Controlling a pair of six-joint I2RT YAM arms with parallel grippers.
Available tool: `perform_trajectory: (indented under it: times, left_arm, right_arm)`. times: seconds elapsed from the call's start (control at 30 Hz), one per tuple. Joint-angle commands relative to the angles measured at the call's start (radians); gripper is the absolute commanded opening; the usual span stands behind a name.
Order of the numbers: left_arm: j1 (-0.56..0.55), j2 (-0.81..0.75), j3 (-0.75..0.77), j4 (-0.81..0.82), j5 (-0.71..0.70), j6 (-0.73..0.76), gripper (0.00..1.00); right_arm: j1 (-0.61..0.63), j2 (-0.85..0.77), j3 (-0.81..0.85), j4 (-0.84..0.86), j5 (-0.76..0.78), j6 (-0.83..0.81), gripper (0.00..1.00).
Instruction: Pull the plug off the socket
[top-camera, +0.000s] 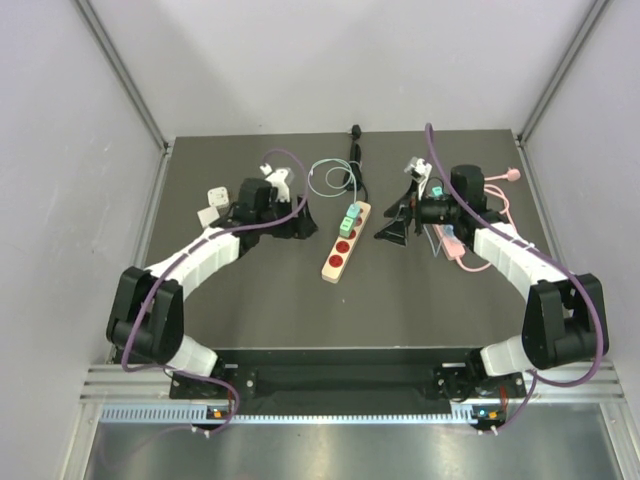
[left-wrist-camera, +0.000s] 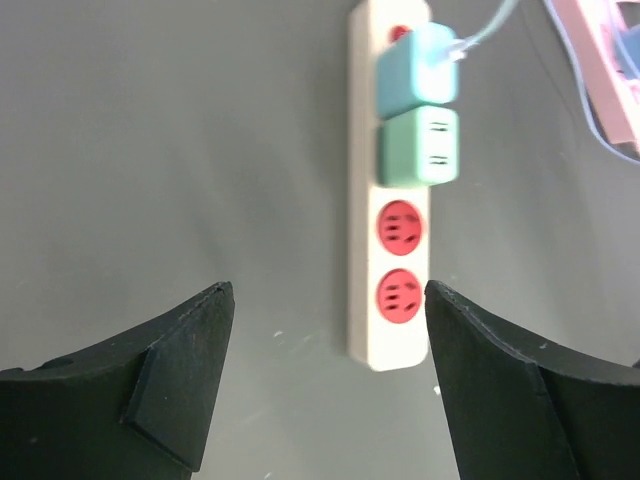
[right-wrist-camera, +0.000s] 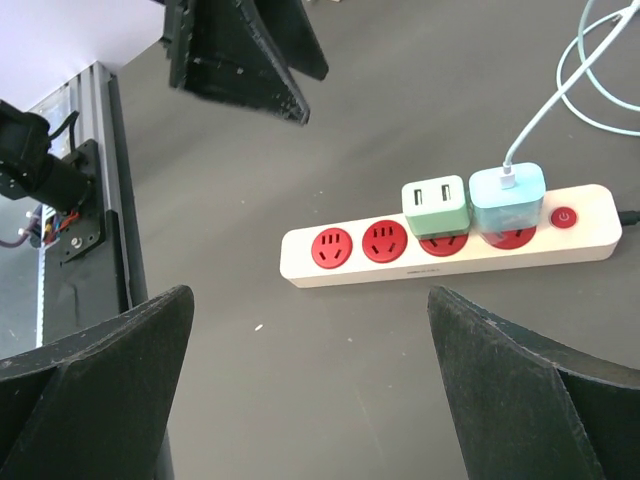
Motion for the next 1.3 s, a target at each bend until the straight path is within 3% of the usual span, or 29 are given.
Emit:
perform_trajectory:
  times: [0.0, 0.3, 0.63, 0.77, 1.27]
  left_arm:
    - [-0.057, 0.026, 0.078, 0.010, -0.045, -0.025, 0.81]
    - [-0.207, 0.233, 0.298, -0.098, -0.198, -0.045, 0.77]
    - [-0.342, 0.460, 0.607, -0.343, -0.469, -0.010, 0.64]
    - [-0.365, 0.506, 0.651, -0.392, -0.545, 0.015, 0.63]
    - [-0.376, 0.589, 0.720, -0.431, -0.582, 0.021, 0.53]
  right_arm:
    - [-0.019, -0.026, 0.050, 0.015, 0.001, -0.037, 1.00]
    - [-0.035, -0.026, 0.050, 0.015, -0.004, -0.030, 1.00]
    - [-0.054, -0.033, 0.047, 0.022, -0.014, -0.014, 1.00]
    - [-0.057, -0.035, 0.044, 0.028, -0.021, -0.004, 1.00]
    - [-0.068, -0.036, 0.039, 0.040, -0.027, 0.009, 1.00]
